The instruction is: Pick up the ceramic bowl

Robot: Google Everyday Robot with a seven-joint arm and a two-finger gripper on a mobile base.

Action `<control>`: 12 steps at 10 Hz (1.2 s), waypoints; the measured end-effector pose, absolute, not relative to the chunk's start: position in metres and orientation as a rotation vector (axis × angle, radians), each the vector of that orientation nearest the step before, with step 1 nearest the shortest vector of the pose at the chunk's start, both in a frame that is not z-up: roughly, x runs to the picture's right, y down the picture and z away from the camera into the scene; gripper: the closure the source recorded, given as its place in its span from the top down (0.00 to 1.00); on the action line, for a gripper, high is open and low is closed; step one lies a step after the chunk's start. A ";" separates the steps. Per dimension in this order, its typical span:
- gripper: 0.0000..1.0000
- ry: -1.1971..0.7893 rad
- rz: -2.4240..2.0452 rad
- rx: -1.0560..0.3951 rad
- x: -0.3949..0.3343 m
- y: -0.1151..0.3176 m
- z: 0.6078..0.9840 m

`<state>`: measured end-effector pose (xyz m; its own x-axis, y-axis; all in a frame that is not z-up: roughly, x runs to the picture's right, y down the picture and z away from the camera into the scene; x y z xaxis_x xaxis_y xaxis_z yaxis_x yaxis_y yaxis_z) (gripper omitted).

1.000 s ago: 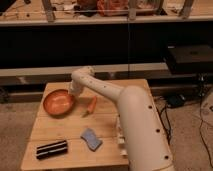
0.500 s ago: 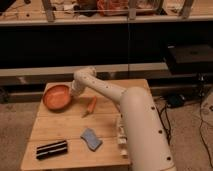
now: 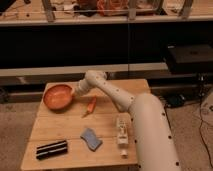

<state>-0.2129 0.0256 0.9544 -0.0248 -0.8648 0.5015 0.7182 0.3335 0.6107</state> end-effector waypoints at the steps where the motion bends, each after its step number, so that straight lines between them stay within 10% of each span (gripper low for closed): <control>1: 0.00 -0.970 -1.283 0.198 -0.212 0.024 0.949; 12: 0.00 -0.851 -1.405 0.049 -0.178 0.006 0.892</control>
<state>-0.1779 0.0058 0.8919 -0.0718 -0.8693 0.4890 0.8361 0.2149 0.5048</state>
